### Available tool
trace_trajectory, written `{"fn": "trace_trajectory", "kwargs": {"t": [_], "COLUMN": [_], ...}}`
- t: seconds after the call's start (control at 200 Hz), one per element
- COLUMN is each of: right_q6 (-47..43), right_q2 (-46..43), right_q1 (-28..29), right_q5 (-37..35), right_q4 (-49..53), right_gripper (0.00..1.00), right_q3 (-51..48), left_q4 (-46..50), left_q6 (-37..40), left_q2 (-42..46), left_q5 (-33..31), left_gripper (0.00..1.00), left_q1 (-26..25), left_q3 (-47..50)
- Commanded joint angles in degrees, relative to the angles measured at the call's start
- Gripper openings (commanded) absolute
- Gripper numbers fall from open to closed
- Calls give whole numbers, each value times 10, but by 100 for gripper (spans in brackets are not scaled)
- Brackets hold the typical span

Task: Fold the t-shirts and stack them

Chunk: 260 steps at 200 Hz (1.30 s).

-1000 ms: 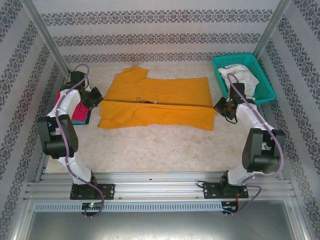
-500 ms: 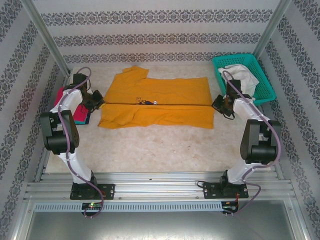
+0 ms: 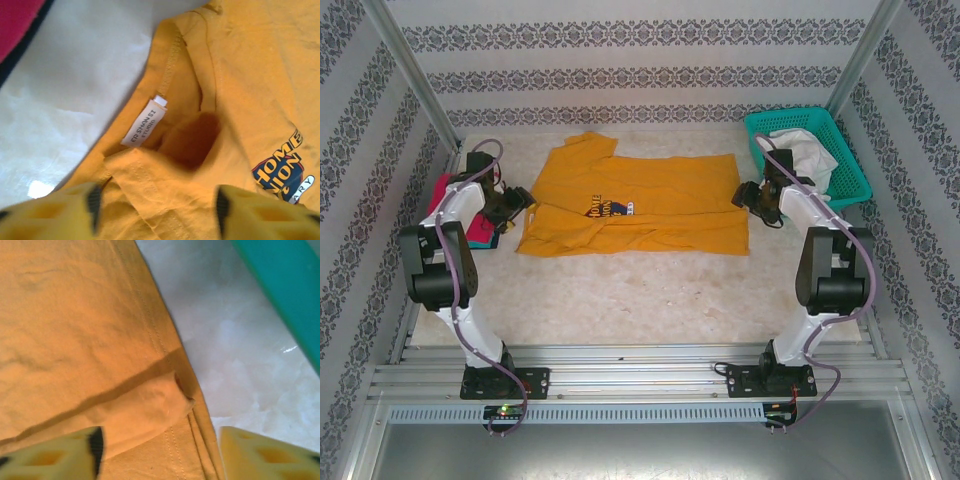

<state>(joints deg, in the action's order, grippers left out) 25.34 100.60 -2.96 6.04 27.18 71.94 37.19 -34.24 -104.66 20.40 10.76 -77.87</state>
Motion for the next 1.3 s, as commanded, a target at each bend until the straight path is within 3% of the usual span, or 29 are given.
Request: {"fn": "trace_trajectory", "kwargs": {"t": [0.0,0.14,0.34,0.49,0.729,1.109,1.294], "right_q6": [-25,-12,46,74,84,139,152], "right_q2": [-78,-106,-11,29,20,-129,-183], "right_q1": [20,82,163,161,147,156,155], "right_q5": [-37,-52,-36,-30,-29,-10,-3], "right_q4": [-27,-51,-65,-46,-19,11,33], "right_gripper": [81,82,81,79,79,77,77], "right_q3": [-40,-83,-67,-68,-120,-282,-325], "left_q4": [4,-50,-177,-195,-227,-181,-117], "left_q6": [7,-26,-82,-87,-96,-89,-87], "left_q2": [63,84,19,-3,31,182,265], "left_q5": [-56,-57,0,-12,-14,-14,-15], "left_gripper": [100,100,100,100,100,100,100], "left_q1": [-19,-77,-126,-123,-94,-89,-89], "left_q3": [10,47,87,115,230,385,409]}}
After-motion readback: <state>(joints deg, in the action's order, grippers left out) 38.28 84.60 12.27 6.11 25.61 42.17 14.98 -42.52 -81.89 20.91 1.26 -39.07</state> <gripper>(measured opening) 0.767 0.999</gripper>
